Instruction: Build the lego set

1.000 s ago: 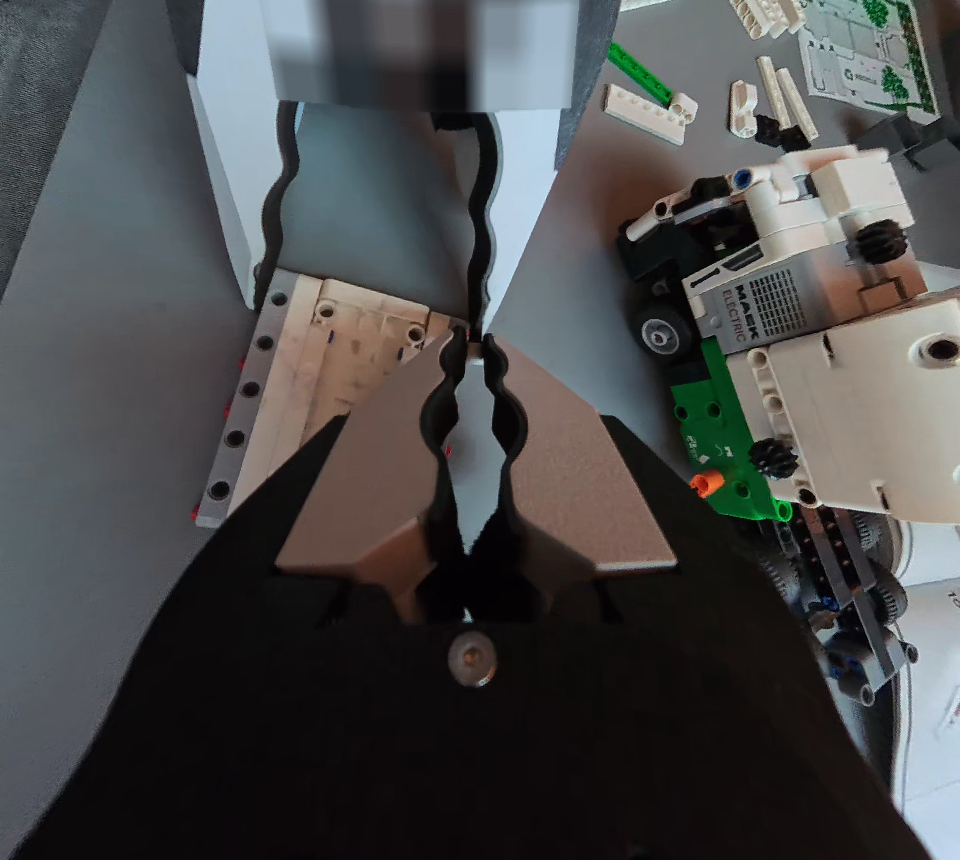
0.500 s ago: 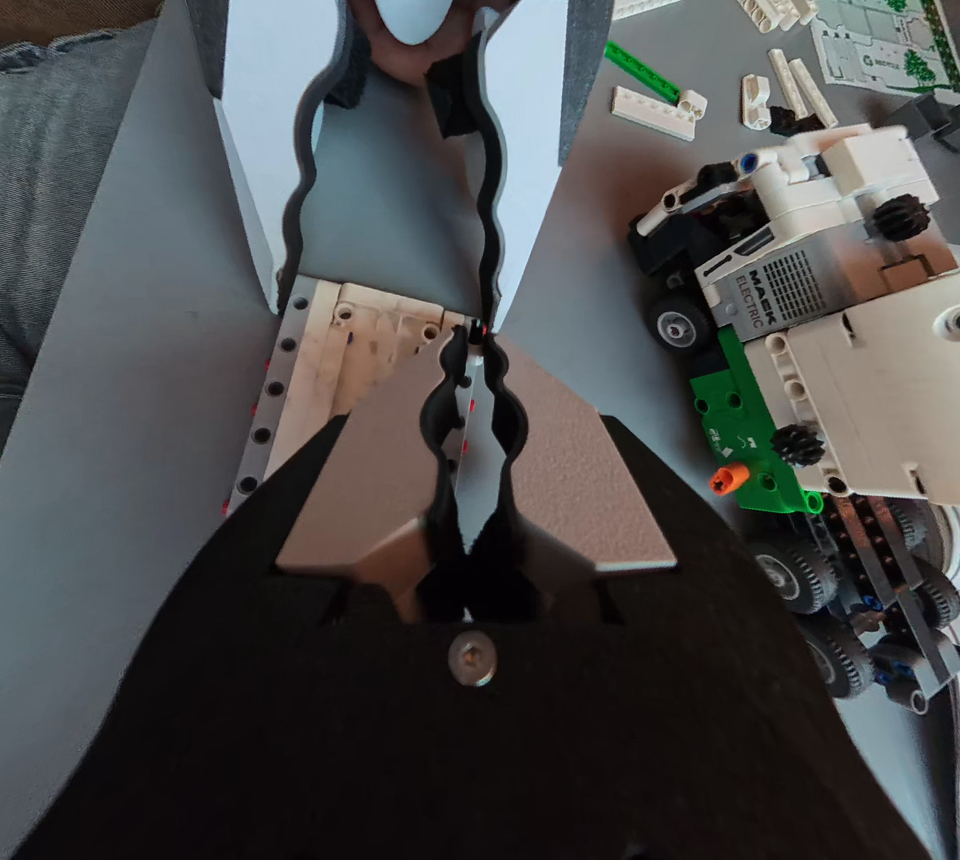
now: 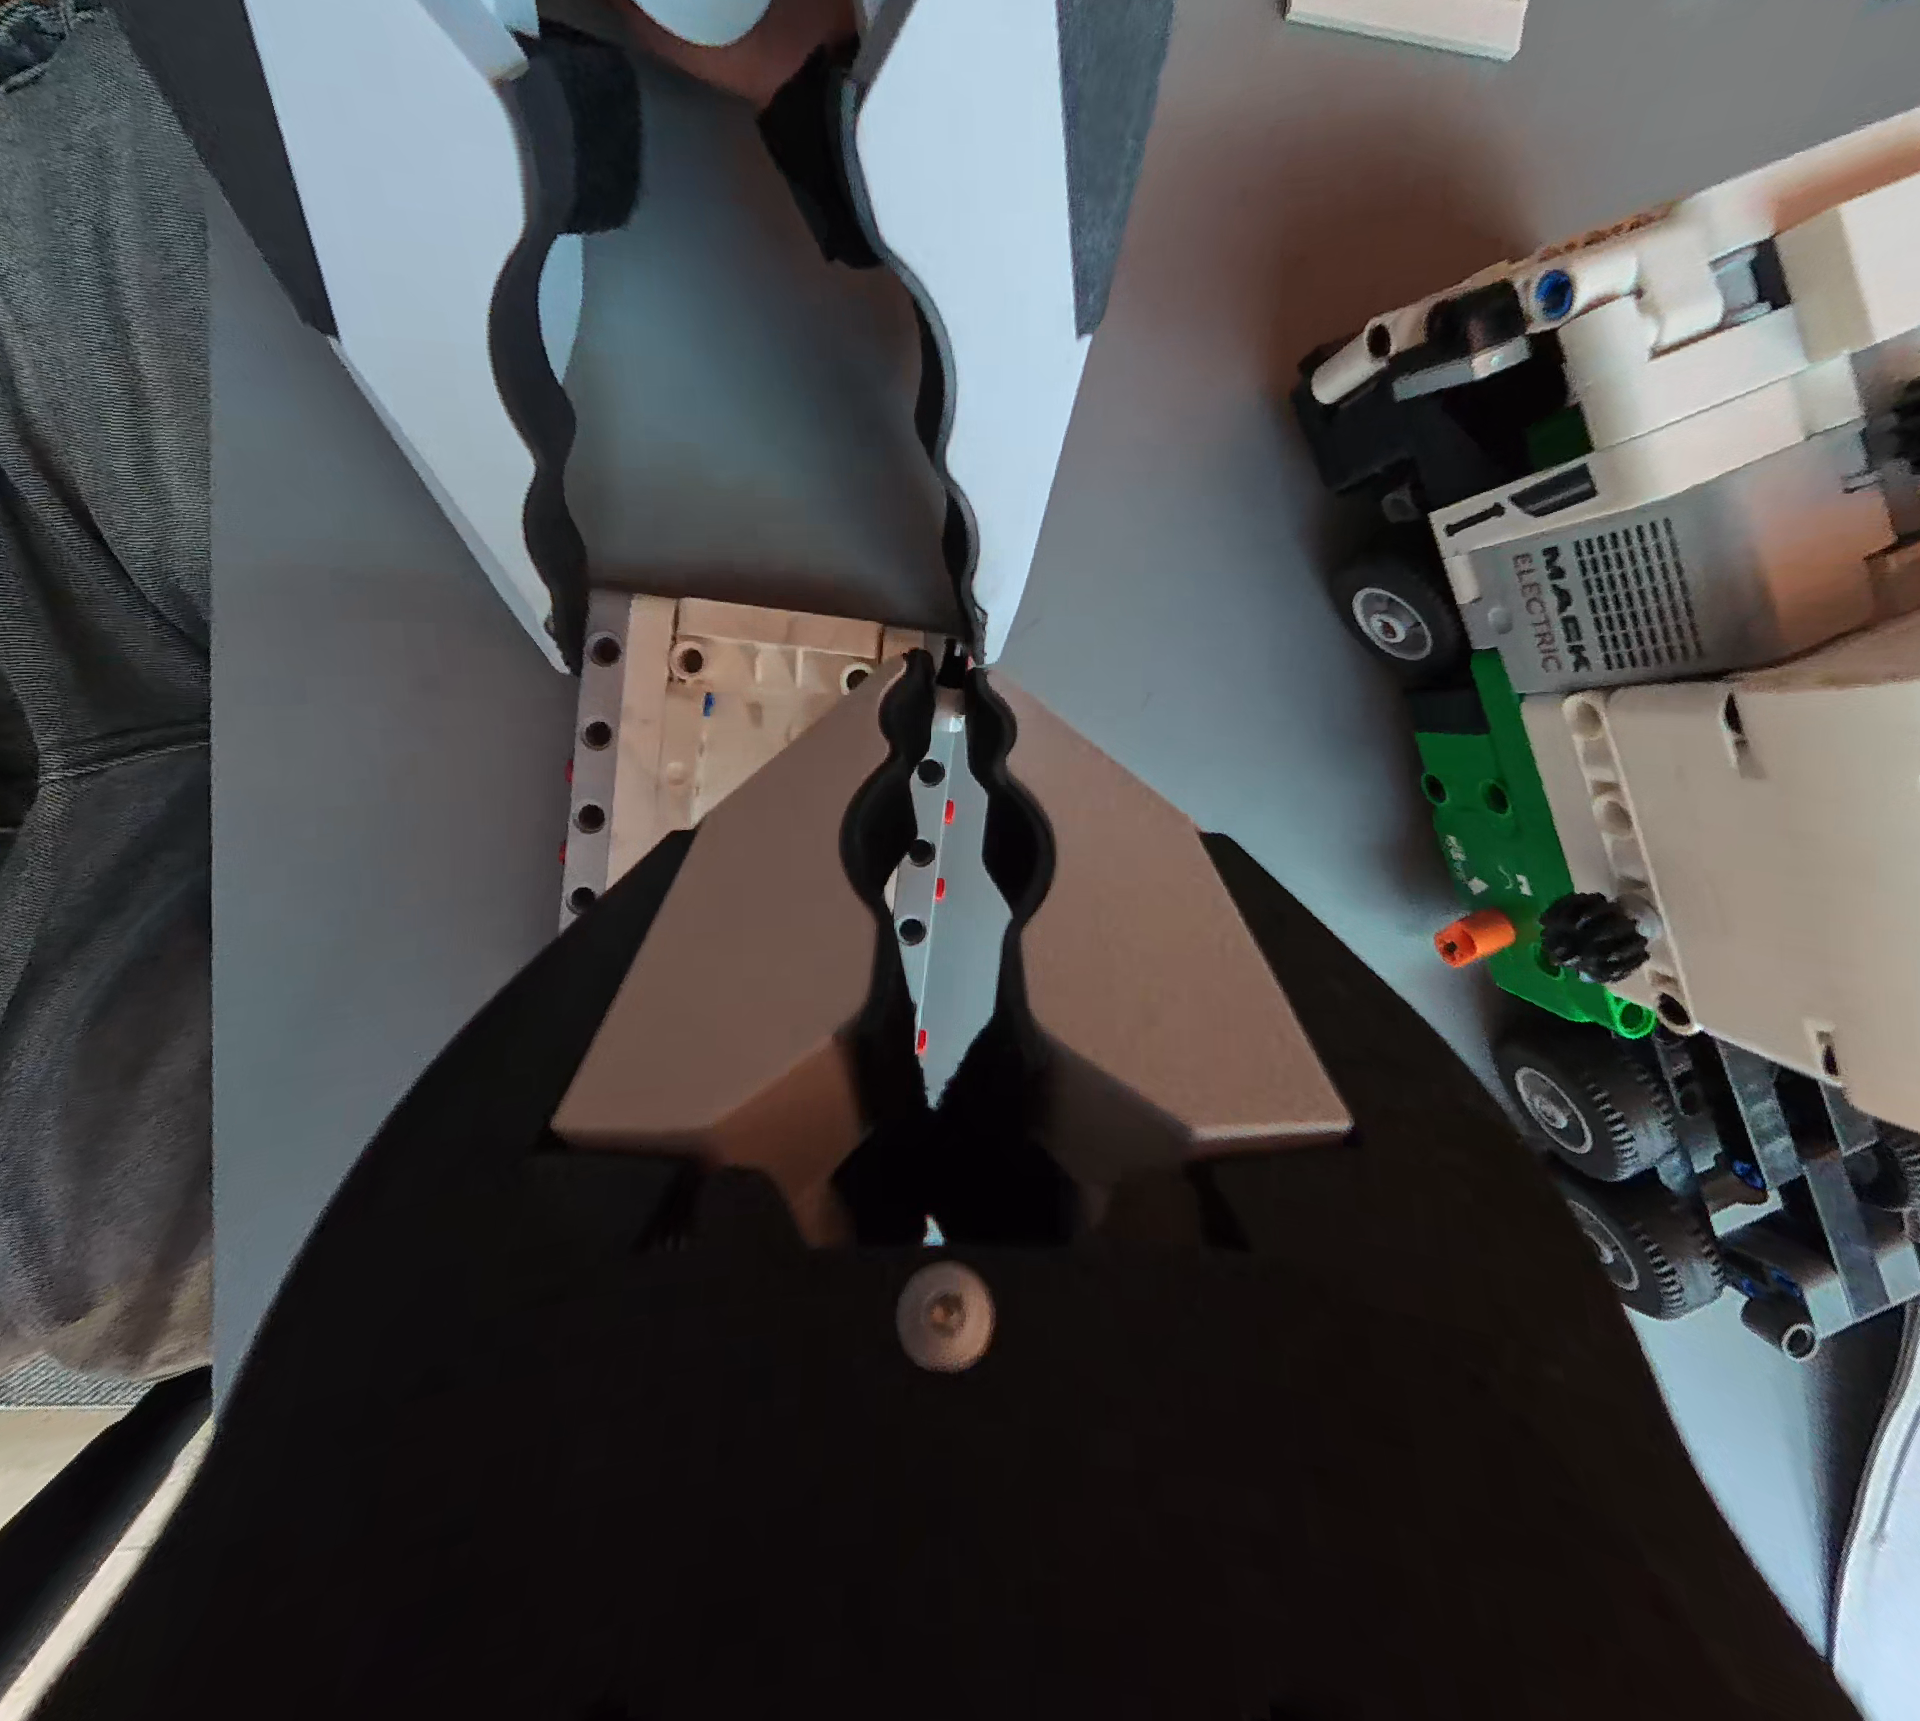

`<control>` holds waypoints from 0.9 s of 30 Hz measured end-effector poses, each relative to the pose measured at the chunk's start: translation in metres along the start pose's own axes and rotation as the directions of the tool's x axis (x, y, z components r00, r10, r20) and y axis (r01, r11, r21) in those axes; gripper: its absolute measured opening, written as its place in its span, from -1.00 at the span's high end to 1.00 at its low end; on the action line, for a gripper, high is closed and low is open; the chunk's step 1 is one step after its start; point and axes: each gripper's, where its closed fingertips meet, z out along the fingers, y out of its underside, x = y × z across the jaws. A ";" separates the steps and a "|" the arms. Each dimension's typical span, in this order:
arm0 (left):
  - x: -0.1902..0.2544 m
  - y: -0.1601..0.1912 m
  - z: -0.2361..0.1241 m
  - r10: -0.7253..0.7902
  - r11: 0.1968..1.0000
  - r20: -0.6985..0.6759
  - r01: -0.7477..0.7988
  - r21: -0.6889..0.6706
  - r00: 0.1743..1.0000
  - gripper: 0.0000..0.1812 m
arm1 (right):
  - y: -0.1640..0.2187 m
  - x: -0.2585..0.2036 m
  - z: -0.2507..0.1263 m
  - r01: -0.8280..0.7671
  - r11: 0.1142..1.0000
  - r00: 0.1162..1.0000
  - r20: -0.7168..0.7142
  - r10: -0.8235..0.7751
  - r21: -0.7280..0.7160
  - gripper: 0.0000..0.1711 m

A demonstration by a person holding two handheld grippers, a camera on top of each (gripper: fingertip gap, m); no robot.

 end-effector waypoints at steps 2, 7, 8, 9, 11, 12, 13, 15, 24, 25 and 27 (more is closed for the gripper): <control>0.000 0.000 0.000 0.000 1.000 0.000 0.000 0.000 1.000 0.17 | -0.001 0.001 0.001 0.009 1.000 1.000 -0.008 -0.009 -0.008 0.95; 0.000 0.000 0.000 -0.001 1.000 0.000 0.001 0.000 1.000 0.16 | 0.000 0.002 0.002 0.013 1.000 1.000 -0.016 -0.013 -0.018 0.95; 0.000 0.000 0.000 -0.001 1.000 0.000 0.001 0.000 1.000 0.16 | 0.000 0.003 0.002 0.026 1.000 0.999 -0.026 -0.026 -0.012 0.95; 0.000 0.000 0.000 -0.001 1.000 0.000 0.001 0.000 1.000 0.17 | 0.000 0.003 0.002 0.037 0.999 0.999 -0.039 -0.037 -0.006 0.95; 0.000 0.000 0.000 -0.002 1.000 -0.001 0.002 0.000 1.000 0.17 | 0.000 0.003 0.002 0.067 0.998 0.995 -0.072 -0.066 0.000 0.95; 0.000 0.000 0.000 -0.002 1.000 -0.001 0.002 0.000 1.000 0.17 | -0.001 0.003 0.002 0.098 0.995 0.990 -0.102 -0.097 0.002 0.94; 0.000 0.000 0.000 -0.002 1.000 -0.001 0.002 0.000 1.000 0.17 | -0.001 0.004 0.002 0.130 0.992 0.983 -0.134 -0.129 0.000 0.94; 0.000 0.000 0.000 -0.002 1.000 -0.001 0.002 0.000 1.000 0.17 | -0.001 0.004 0.002 0.173 0.985 0.967 -0.189 -0.170 0.000 0.94; 0.000 0.000 0.000 -0.002 1.000 -0.003 0.002 0.000 1.000 0.17 | -0.002 0.006 0.001 0.296 0.955 0.870 -0.419 -0.262 0.018 0.94; 0.000 0.000 0.000 -0.002 1.000 -0.003 0.002 0.000 1.000 0.17 | -0.002 0.007 0.000 0.303 0.953 0.857 -0.442 -0.264 0.019 0.94; 0.000 0.000 0.000 -0.002 1.000 -0.003 0.002 0.000 1.000 0.17 | -0.003 0.007 0.000 0.329 0.944 0.821 -0.499 -0.277 0.017 0.94</control>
